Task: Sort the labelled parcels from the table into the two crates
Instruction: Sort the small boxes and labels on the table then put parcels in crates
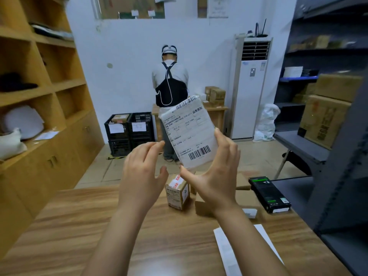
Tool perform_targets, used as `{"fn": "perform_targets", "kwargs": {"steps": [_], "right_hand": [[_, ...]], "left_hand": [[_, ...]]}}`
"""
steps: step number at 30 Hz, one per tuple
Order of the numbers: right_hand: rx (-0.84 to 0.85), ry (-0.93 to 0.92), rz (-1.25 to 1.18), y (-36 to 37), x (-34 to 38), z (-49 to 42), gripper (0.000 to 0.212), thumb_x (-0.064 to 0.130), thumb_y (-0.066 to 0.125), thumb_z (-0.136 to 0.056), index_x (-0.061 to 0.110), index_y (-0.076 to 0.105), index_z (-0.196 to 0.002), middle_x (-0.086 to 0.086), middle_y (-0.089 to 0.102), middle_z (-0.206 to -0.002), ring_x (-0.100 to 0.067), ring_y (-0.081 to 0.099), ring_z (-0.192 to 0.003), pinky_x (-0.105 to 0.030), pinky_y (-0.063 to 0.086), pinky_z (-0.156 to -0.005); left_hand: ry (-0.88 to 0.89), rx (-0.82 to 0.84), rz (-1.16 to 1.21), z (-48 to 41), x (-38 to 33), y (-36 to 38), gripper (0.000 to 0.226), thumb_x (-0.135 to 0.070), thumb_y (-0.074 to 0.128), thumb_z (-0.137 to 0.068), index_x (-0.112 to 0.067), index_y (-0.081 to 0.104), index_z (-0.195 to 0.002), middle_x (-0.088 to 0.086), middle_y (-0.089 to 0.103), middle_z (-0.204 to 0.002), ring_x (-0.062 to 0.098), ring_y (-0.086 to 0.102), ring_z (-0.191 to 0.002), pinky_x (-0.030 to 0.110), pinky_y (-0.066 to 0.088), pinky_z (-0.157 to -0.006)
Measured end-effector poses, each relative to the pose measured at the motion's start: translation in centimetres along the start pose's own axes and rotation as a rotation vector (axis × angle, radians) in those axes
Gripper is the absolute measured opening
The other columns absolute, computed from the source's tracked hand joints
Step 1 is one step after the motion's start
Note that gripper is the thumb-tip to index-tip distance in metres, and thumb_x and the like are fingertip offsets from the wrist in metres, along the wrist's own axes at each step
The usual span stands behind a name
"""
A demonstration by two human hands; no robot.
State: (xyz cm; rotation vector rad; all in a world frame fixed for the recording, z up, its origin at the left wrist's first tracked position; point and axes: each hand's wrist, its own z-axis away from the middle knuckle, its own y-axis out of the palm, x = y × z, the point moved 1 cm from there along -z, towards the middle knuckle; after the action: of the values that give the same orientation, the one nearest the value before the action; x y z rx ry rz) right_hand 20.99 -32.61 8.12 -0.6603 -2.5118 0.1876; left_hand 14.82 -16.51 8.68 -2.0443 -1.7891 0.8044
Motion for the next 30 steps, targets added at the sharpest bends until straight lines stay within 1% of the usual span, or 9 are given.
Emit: {"fn": "perform_targets", "kwargs": {"steps": [3, 8, 12, 15, 18, 22, 24, 27, 30], "right_hand": [[0.003, -0.052, 0.037, -0.2, -0.7, -0.3, 0.103, 0.041, 0.083, -0.062, 0.012, 0.031, -0.145, -0.006, 0.038, -0.139, -0.021, 0.039, -0.122, -0.041, 0.041, -0.101], [0.017, -0.07, 0.03, -0.3, -2.0, -0.9, 0.102, 0.038, 0.084, -0.064, 0.014, 0.029, -0.146, -0.007, 0.038, -0.142, -0.024, 0.039, -0.123, -0.045, 0.043, -0.099], [0.044, -0.085, -0.008, 0.1, -3.3, -1.5, 0.102, 0.038, 0.084, -0.064, 0.015, 0.029, -0.146, -0.006, 0.037, -0.142, -0.024, 0.039, -0.124, -0.045, 0.042, -0.101], [0.073, -0.093, -0.063, 1.0, -4.1, -2.1, 0.102, 0.037, 0.084, -0.063, 0.014, 0.03, -0.146, -0.007, 0.039, -0.141, -0.024, 0.04, -0.124, -0.042, 0.04, -0.103], [0.118, -0.087, -0.132, 2.3, -4.5, -2.4, 0.102, 0.037, 0.084, -0.061, 0.014, 0.031, -0.145, -0.006, 0.039, -0.139, -0.024, 0.041, -0.123, -0.04, 0.038, -0.105], [0.209, -0.076, -0.242, 4.5, -4.2, -1.9, 0.102, 0.038, 0.084, -0.061, 0.014, 0.033, -0.146, -0.003, 0.036, -0.139, -0.022, 0.038, -0.124, -0.044, 0.04, -0.104], [0.248, -0.082, -0.286, 5.8, -3.7, -1.2, 0.101, 0.038, 0.084, -0.06, 0.013, 0.035, -0.145, -0.002, 0.037, -0.137, -0.022, 0.038, -0.123, -0.04, 0.039, -0.105], [0.316, -0.099, -0.367, 7.9, -2.1, 0.5, 0.101, 0.038, 0.086, -0.059, 0.011, 0.037, -0.143, -0.001, 0.037, -0.134, -0.021, 0.039, -0.12, -0.033, 0.036, -0.106], [0.399, -0.111, -0.478, 9.8, 0.6, 3.0, 0.102, 0.036, 0.085, -0.057, 0.01, 0.036, -0.142, -0.003, 0.038, -0.131, -0.022, 0.04, -0.118, -0.032, 0.032, -0.106]], "left_hand": [[-0.003, -0.006, -0.015, 0.0, -0.4, 0.1, 0.06, -0.009, 0.077, -0.074, -0.012, 0.056, -0.13, 0.005, 0.059, -0.12, 0.026, 0.054, -0.114, 0.05, 0.046, -0.097], [-0.015, -0.009, -0.024, -0.4, -1.3, 1.1, 0.061, -0.009, 0.077, -0.073, -0.014, 0.056, -0.13, 0.004, 0.059, -0.121, 0.026, 0.054, -0.115, 0.05, 0.047, -0.096], [-0.061, -0.018, -0.048, -0.8, -2.2, 2.1, 0.06, -0.01, 0.077, -0.073, -0.014, 0.056, -0.129, 0.004, 0.058, -0.122, 0.025, 0.051, -0.117, 0.047, 0.044, -0.098], [-0.113, -0.028, -0.095, -0.8, -2.3, 2.4, 0.06, -0.011, 0.077, -0.073, -0.013, 0.057, -0.13, 0.004, 0.059, -0.122, 0.025, 0.051, -0.117, 0.045, 0.043, -0.096], [-0.176, -0.05, -0.164, -0.5, -1.8, 2.2, 0.06, -0.01, 0.078, -0.071, -0.013, 0.058, -0.127, 0.005, 0.06, -0.12, 0.026, 0.053, -0.114, 0.046, 0.044, -0.092], [-0.287, -0.06, -0.259, 1.0, -0.4, 1.2, 0.061, -0.009, 0.079, -0.07, -0.015, 0.058, -0.127, 0.004, 0.059, -0.119, 0.024, 0.05, -0.114, 0.042, 0.04, -0.094], [-0.354, -0.056, -0.311, 2.2, 0.1, 0.5, 0.06, -0.012, 0.077, -0.071, -0.016, 0.058, -0.127, 0.003, 0.059, -0.12, 0.022, 0.048, -0.115, 0.038, 0.037, -0.093], [-0.466, -0.047, -0.405, 4.7, 0.6, -1.3, 0.055, -0.022, 0.067, -0.073, -0.016, 0.058, -0.127, 0.003, 0.058, -0.121, 0.022, 0.048, -0.115, 0.036, 0.036, -0.092], [-0.58, -0.036, -0.494, 7.9, 1.2, -3.9, 0.057, -0.017, 0.074, -0.075, -0.017, 0.057, -0.129, 0.004, 0.058, -0.122, 0.026, 0.05, -0.116, 0.04, 0.039, -0.094]]}}
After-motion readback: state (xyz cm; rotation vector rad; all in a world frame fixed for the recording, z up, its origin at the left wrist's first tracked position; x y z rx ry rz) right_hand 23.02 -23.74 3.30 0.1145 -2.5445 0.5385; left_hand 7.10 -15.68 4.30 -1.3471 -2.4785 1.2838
